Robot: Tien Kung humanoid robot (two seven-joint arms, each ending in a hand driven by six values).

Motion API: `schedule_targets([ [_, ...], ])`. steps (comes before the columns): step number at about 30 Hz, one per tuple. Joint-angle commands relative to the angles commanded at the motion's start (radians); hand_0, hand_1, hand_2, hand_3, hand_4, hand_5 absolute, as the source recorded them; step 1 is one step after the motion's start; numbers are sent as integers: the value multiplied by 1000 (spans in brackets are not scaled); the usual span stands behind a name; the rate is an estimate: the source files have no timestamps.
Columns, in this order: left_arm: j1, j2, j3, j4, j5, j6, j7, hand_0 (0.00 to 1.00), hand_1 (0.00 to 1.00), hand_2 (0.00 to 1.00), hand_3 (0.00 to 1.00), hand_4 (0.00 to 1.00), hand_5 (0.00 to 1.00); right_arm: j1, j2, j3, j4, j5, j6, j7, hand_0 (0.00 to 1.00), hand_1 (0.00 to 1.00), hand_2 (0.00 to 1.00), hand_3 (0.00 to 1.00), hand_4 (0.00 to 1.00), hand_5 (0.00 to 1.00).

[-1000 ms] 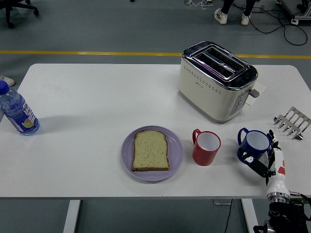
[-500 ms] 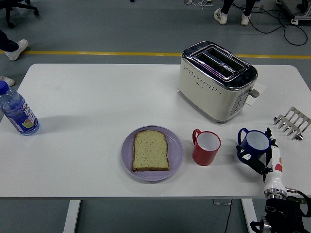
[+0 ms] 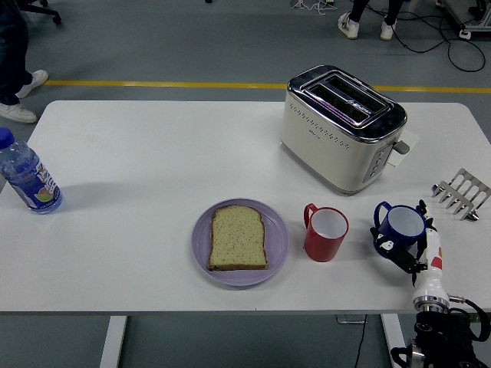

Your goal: Pick up the cup,pour liquid into bread,place the cup on the desk

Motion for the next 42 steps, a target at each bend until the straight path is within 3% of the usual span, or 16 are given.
schedule_targets([
  [33,-11,0,-14,-1,4,1,0,635,646,656,552,324,839,40,1,-45,-48,85,-12,29,857,718,885,998,957,96],
  [34,-11,0,-14,-1,4,1,0,635,646,655,553,324,837,40,1,-46,-49,88,-12,29,790,672,858,973,942,77],
  [39,-11,0,-13,-1,5,1,0,635,646,655,553,324,837,42,2,-47,-53,96,-14,29,790,672,858,973,942,77],
  [40,-11,0,-13,-1,5,1,0,635,646,655,552,324,838,43,2,-47,-55,100,-16,29,741,634,820,885,926,60],
  [42,-11,0,-14,-1,5,1,-1,635,646,655,552,324,838,44,2,-46,-57,105,-17,29,741,634,820,885,926,60],
])
